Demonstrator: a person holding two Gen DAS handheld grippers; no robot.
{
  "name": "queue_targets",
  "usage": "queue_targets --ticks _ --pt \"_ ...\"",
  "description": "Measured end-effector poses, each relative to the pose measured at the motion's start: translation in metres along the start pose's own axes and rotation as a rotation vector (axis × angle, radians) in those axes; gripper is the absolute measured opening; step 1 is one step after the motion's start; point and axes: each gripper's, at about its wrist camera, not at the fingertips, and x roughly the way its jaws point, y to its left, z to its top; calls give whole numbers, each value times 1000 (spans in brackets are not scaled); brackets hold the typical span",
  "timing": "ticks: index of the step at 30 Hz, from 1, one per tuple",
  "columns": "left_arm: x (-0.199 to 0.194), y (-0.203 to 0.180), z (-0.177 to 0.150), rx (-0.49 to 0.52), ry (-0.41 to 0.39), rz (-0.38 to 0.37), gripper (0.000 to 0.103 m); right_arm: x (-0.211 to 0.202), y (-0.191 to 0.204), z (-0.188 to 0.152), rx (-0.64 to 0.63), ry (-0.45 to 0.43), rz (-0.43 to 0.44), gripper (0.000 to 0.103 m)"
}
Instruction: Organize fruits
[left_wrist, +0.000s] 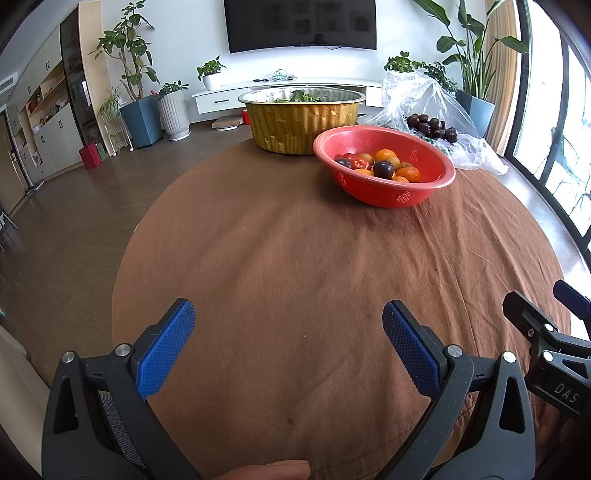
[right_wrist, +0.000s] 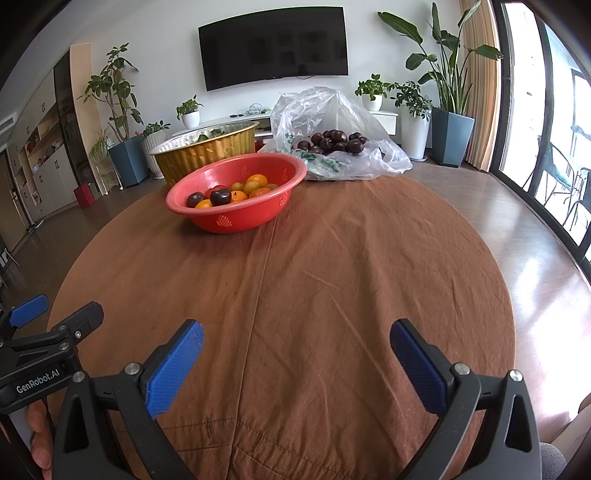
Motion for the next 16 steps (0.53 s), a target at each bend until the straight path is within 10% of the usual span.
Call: queue_targets --ticks 16 --pt "11 12 6 -32 30 10 103 -4 -4 -10 19 26 10 103"
